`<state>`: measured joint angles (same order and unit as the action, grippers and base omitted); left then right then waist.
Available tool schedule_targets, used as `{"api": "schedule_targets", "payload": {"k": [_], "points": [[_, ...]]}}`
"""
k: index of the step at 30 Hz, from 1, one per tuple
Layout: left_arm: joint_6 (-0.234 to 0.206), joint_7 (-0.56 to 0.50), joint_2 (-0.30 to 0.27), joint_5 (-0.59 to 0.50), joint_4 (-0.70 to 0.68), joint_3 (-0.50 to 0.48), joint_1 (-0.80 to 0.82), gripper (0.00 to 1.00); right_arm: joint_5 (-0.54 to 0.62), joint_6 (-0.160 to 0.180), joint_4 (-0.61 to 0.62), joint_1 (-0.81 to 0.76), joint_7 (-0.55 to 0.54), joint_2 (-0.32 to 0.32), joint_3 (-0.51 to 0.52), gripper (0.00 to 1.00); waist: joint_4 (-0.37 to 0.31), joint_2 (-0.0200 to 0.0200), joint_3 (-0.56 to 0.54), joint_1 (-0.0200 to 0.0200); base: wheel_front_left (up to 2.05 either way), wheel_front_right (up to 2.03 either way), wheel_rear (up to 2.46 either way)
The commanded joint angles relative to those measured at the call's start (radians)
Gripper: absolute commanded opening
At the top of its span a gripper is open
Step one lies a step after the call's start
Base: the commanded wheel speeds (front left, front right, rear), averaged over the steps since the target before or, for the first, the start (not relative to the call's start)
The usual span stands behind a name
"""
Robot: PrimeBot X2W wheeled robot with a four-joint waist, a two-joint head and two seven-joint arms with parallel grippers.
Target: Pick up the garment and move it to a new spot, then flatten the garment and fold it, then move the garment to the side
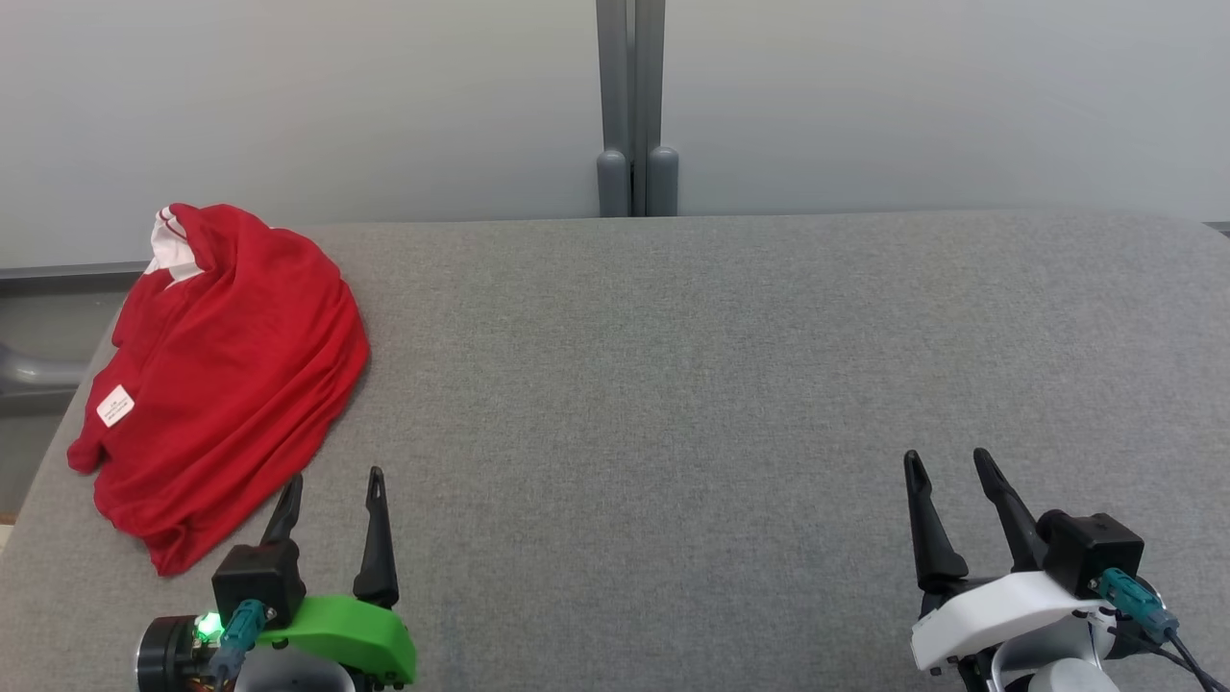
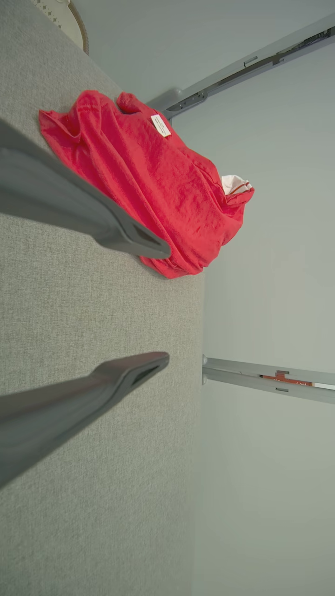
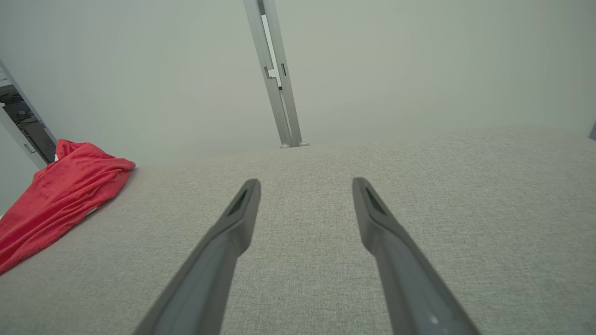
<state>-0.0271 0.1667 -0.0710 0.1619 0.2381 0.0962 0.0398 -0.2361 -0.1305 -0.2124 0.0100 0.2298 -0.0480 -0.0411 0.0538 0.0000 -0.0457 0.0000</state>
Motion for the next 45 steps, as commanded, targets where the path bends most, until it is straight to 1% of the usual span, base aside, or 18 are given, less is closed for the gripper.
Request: {"api": "schedule_targets", "payload": {"k": [1, 10, 18, 24, 30, 37, 38, 45], "points": [[-0.004, -0.002, -0.006, -0.002, -0.001, 0.0, -0.012, 1.0, -0.006, 0.0, 0.002, 0.001, -0.004, -0.004, 0.0, 1.0, 0.001, 0.0, 0.0, 0.0, 0.0, 0.0, 0.0], [-0.01, 0.002, -0.019, 0.008, -0.002, 0.0, -0.012, 1.0, -0.014, 0.0, -0.004, -0.007, -0.002, -0.004, -0.002, 1.0, 0.014, 0.0, 0.002, 0.0, 0.0, 0.0, 0.0], [-0.016, -0.005, -0.032, 0.017, -0.004, -0.006, -0.014, 1.0, -0.028, 0.0, -0.016, -0.013, 0.003, -0.004, -0.012, 1.0, 0.064, 0.0, 0.002, 0.0, 0.0, 0.0, 0.0], [-0.021, -0.01, -0.041, 0.021, -0.004, -0.006, -0.017, 1.0, -0.034, 0.0, -0.024, -0.015, 0.008, -0.004, -0.017, 1.0, 0.125, 0.0, 0.004, 0.0, 0.0, 0.0, 0.0], [-0.027, -0.012, -0.052, 0.027, -0.012, -0.01, -0.019, 1.0, -0.041, 0.0, -0.036, -0.017, 0.014, -0.004, -0.022, 1.0, 0.199, 0.0, 0.006, 0.0, 0.0, 0.0, 0.0], [-0.043, 0.003, -0.061, 0.034, -0.021, -0.02, -0.026, 1.0, -0.049, 0.0, -0.046, -0.017, 0.021, -0.004, -0.032, 1.0, 0.285, 0.0, 0.004, 0.0, 0.0, 0.0, 0.0], [-0.045, 0.004, -0.067, 0.038, -0.024, -0.026, -0.028, 1.0, -0.051, 0.0, -0.049, -0.016, 0.022, -0.004, -0.035, 1.0, 0.307, 0.0, 0.003, 0.0, 0.0, 0.0, 0.0], [-0.054, 0.014, -0.085, 0.047, -0.023, -0.042, -0.034, 1.0, -0.054, 0.0, -0.053, -0.013, 0.026, -0.004, -0.045, 1.0, 0.375, 0.0, 0.005, 0.0, 0.0, 0.0, 0.0]]}}
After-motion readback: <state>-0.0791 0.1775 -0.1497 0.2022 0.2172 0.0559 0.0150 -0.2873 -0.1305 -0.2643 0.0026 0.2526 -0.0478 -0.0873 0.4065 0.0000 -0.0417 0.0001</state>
